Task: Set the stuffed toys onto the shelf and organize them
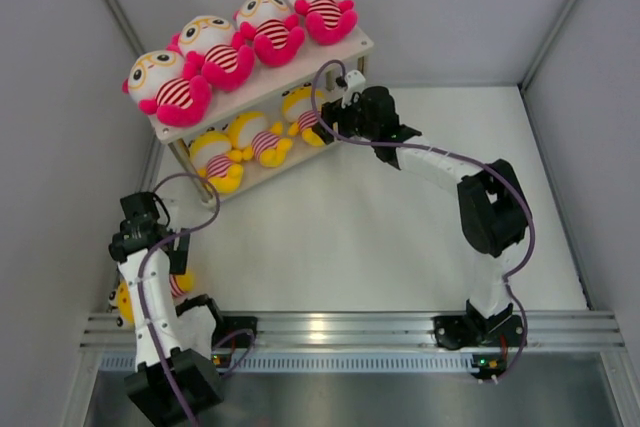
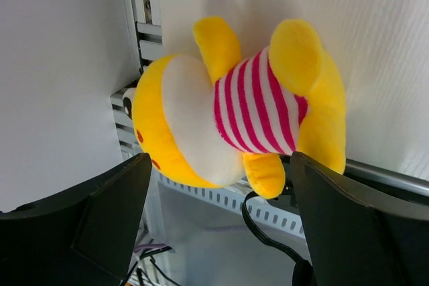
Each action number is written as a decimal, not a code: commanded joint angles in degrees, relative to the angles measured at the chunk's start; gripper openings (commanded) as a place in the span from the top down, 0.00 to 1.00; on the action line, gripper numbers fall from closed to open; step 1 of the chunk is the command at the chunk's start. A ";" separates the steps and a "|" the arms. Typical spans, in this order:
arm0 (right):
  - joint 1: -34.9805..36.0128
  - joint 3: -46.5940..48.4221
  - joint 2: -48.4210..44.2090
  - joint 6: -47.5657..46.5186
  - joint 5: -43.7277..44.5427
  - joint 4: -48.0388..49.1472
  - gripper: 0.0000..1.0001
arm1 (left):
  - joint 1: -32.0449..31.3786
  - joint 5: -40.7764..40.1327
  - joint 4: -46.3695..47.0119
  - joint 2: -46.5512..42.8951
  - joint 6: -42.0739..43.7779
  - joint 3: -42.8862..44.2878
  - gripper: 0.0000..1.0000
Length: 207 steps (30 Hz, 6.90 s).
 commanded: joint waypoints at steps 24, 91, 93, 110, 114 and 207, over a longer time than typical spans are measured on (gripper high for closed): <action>-1.97 -1.76 -3.19 0.89 -2.88 4.46 0.26 | 45.70 19.41 11.87 14.18 20.20 -0.50 0.09; 34.68 13.35 20.17 5.46 -18.52 21.86 0.25 | 46.14 61.87 -23.63 2.32 43.76 12.59 1.00; 34.68 13.35 20.61 5.72 -19.22 22.13 0.62 | 46.14 61.87 -23.55 1.97 44.03 12.24 1.00; 23.53 -9.67 -8.37 -24.58 -26.61 -4.82 1.00 | 46.14 60.37 -23.63 -1.73 41.66 15.84 0.16; 17.12 -12.21 -17.41 -32.05 -25.82 -14.51 1.00 | 46.14 62.31 -23.63 0.38 40.60 16.37 0.16; -5.22 -18.90 -6.64 12.74 8.91 24.49 0.42 | 46.14 58.97 -23.55 0.30 43.94 12.50 0.14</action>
